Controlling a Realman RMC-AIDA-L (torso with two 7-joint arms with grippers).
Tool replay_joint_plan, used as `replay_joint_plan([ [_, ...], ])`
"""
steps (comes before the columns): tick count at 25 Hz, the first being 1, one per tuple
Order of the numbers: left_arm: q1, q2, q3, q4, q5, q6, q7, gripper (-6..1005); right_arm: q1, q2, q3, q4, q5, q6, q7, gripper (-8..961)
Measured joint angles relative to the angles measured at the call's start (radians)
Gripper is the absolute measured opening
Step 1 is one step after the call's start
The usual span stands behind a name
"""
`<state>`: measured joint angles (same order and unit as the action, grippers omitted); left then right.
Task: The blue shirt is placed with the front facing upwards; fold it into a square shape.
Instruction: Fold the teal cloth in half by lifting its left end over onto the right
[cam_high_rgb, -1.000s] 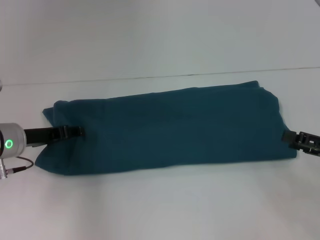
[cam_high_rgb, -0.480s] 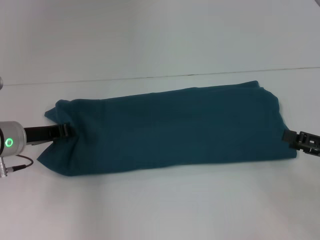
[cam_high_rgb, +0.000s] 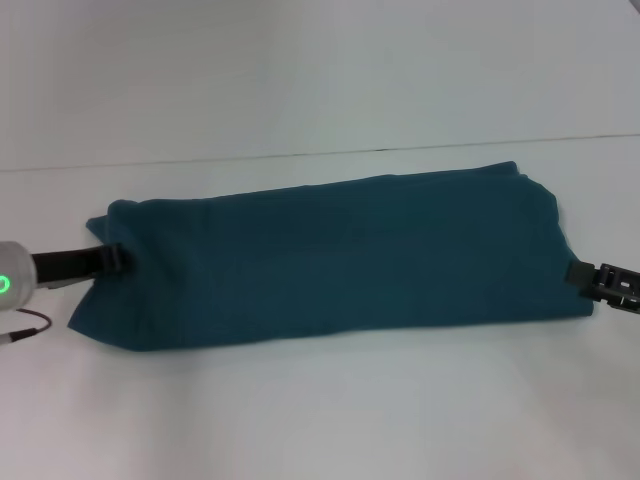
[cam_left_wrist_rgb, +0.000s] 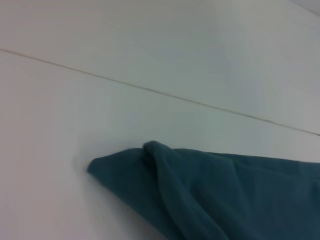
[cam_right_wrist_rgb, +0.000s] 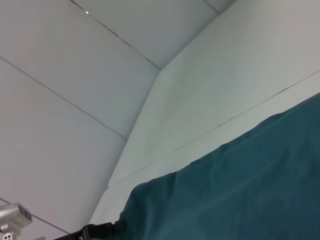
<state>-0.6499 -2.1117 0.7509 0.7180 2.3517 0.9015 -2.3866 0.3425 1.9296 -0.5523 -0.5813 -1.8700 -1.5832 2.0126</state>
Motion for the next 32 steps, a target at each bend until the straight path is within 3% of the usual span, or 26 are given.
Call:
replay_joint_plan([
  [2, 0.003, 0.005, -0.001, 0.001, 0.000, 0.000, -0.010, 38, -0.002, 0.000, 0.003, 0.000, 0.000, 0.000, 0.001, 915],
  [3, 0.017, 0.026, -0.005, 0.002, 0.007, -0.001, -0.054, 38, -0.003, 0.000, 0.004, 0.000, 0.000, 0.000, 0.001, 915],
  [7, 0.034, 0.040, -0.052, 0.008, 0.023, -0.006, -0.070, 39, -0.005, 0.000, 0.006, 0.000, 0.000, 0.000, 0.003, 915],
  [15, 0.041, 0.059, -0.219, 0.012, 0.140, -0.039, -0.076, 40, -0.004, 0.000, 0.008, 0.000, 0.003, 0.000, 0.005, 914],
  [24, 0.042, 0.067, -0.265, 0.014, 0.188, -0.057, -0.100, 41, -0.003, 0.000, 0.008, 0.000, 0.003, -0.001, 0.005, 915],
  [27, 0.042, 0.065, -0.270, 0.048, 0.161, 0.023, -0.106, 41, -0.001, 0.000, 0.008, 0.000, 0.001, -0.001, 0.005, 915],
  [32, 0.038, 0.056, -0.266, 0.179, -0.002, 0.302, -0.120, 42, -0.002, 0.000, 0.008, 0.000, 0.001, -0.003, 0.003, 914],
])
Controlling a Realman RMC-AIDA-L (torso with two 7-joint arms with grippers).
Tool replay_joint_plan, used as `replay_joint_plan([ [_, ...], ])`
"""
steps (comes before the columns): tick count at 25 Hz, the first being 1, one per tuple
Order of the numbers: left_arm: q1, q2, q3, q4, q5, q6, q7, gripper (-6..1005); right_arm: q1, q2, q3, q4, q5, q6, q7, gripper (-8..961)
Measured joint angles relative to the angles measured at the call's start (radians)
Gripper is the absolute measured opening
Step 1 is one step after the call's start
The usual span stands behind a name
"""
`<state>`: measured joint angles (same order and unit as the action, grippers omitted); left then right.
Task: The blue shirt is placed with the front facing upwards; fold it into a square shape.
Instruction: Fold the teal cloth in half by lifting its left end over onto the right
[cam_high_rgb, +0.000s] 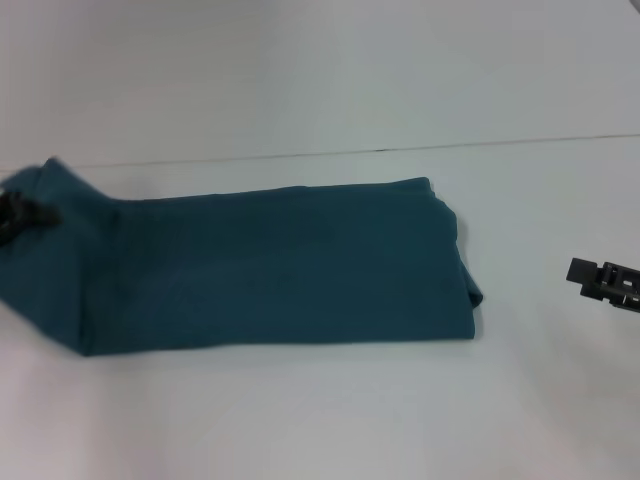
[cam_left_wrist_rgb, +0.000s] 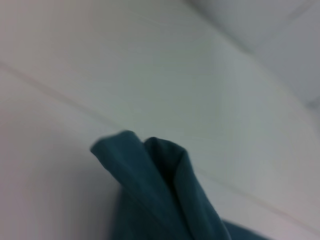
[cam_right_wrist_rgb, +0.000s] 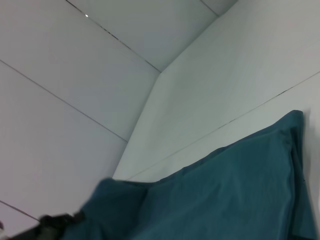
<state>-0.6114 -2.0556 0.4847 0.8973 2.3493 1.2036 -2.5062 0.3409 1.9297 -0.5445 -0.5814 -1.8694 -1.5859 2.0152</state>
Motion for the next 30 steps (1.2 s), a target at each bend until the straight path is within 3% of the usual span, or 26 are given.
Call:
replay_joint_plan([
  [6, -0.048, -0.014, 0.008, 0.016, -0.139, 0.141, -0.030, 43, -0.001, 0.000, -0.006, 0.000, -0.001, 0.000, -0.005, 914],
  [14, -0.131, -0.098, 0.091, -0.049, -0.204, 0.059, -0.019, 43, 0.003, 0.001, -0.009, 0.001, -0.001, 0.000, -0.006, 914],
  [23, -0.164, -0.108, 0.296, -0.221, -0.359, -0.122, 0.025, 44, 0.007, 0.003, -0.009, 0.002, -0.003, 0.000, -0.005, 915],
  [30, -0.176, -0.115, 0.329, -0.279, -0.533, -0.133, 0.127, 45, 0.013, 0.003, -0.009, 0.002, -0.004, 0.000, -0.001, 915],
])
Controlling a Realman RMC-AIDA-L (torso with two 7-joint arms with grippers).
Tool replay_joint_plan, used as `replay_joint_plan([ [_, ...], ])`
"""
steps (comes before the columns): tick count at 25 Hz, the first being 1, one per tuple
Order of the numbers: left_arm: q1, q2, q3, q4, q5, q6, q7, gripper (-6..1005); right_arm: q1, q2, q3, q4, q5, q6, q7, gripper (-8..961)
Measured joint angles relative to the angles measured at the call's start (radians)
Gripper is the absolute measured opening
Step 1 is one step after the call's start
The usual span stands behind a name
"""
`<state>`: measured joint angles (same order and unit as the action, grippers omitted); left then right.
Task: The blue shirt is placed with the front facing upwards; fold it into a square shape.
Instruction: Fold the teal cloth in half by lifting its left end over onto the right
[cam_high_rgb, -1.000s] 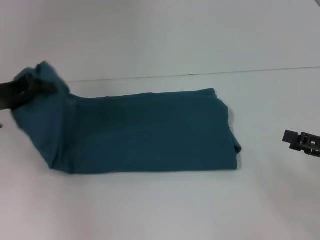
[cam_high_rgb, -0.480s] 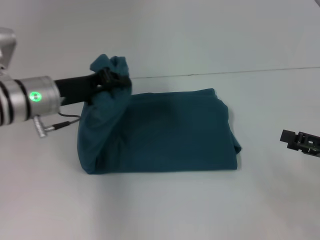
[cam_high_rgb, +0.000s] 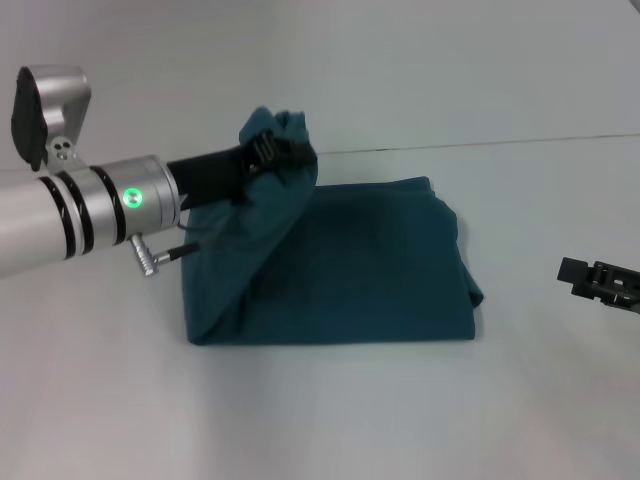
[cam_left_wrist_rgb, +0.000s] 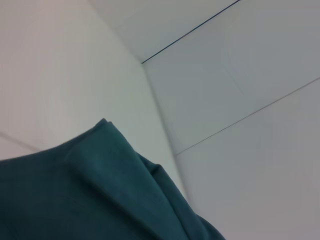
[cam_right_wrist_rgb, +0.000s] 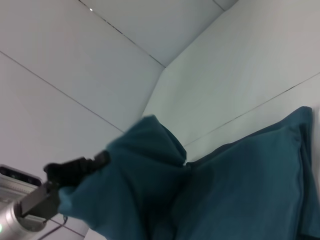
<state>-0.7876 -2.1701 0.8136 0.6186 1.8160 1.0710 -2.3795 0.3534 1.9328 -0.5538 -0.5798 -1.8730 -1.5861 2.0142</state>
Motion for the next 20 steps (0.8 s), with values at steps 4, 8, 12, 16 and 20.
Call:
replay_joint_plan([
  [4, -0.009, -0.001, 0.046, 0.000, -0.061, -0.002, 0.010, 46, 0.001, 0.000, 0.000, 0.000, 0.000, 0.000, 0.002, 914],
  [8, -0.038, 0.000, 0.141, -0.051, -0.108, -0.074, 0.032, 46, 0.001, 0.001, 0.000, 0.000, -0.001, 0.000, 0.001, 914],
  [12, -0.068, -0.002, 0.170, -0.112, -0.139, -0.097, 0.077, 47, 0.001, 0.001, 0.000, 0.000, -0.005, 0.001, 0.001, 914],
  [16, -0.080, -0.004, 0.181, -0.133, -0.147, -0.128, 0.089, 47, 0.001, 0.001, 0.000, 0.000, -0.006, 0.001, 0.000, 915],
  [20, -0.088, -0.005, 0.190, -0.158, -0.164, -0.188, 0.101, 48, 0.001, 0.002, 0.000, 0.000, -0.006, 0.002, 0.000, 915],
])
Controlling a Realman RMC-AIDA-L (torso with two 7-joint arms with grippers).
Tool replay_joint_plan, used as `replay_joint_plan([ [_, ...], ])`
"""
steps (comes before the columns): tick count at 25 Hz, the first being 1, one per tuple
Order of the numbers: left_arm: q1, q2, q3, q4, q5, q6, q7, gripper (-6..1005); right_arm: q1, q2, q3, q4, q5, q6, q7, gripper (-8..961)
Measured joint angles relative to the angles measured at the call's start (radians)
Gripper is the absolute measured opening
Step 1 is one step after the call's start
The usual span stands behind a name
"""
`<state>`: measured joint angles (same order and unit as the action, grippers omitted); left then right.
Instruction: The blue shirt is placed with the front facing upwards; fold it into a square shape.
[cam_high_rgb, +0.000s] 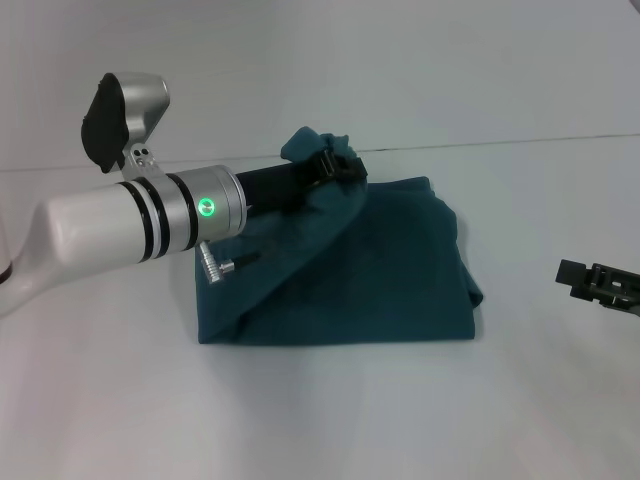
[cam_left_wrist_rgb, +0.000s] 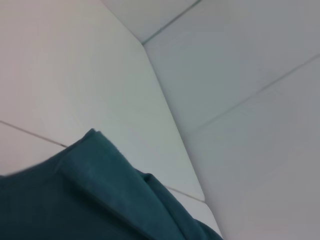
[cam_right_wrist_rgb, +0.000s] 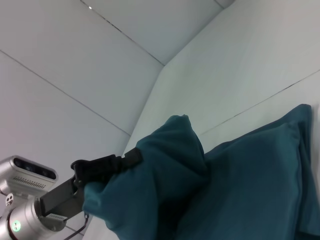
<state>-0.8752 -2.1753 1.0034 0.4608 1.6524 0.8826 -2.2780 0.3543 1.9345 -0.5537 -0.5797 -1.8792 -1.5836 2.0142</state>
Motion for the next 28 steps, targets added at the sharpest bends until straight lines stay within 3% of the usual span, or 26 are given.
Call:
replay_joint_plan([
  [7, -0.006, 0.001, 0.019, -0.016, -0.022, -0.013, 0.017, 48, 0.000, 0.000, 0.000, 0.000, 0.000, 0.001, 0.001, 914],
  [12, -0.042, 0.008, 0.084, -0.018, -0.019, 0.007, 0.009, 49, 0.001, 0.000, 0.000, 0.000, 0.000, 0.002, 0.002, 914],
  [21, -0.055, 0.006, 0.086, -0.010, -0.029, -0.033, 0.001, 280, -0.002, -0.001, 0.004, 0.000, 0.000, 0.002, 0.003, 914],
  [28, 0.017, 0.020, 0.086, 0.093, -0.031, 0.047, 0.002, 418, 0.004, -0.005, 0.000, 0.010, -0.001, 0.004, 0.003, 915],
])
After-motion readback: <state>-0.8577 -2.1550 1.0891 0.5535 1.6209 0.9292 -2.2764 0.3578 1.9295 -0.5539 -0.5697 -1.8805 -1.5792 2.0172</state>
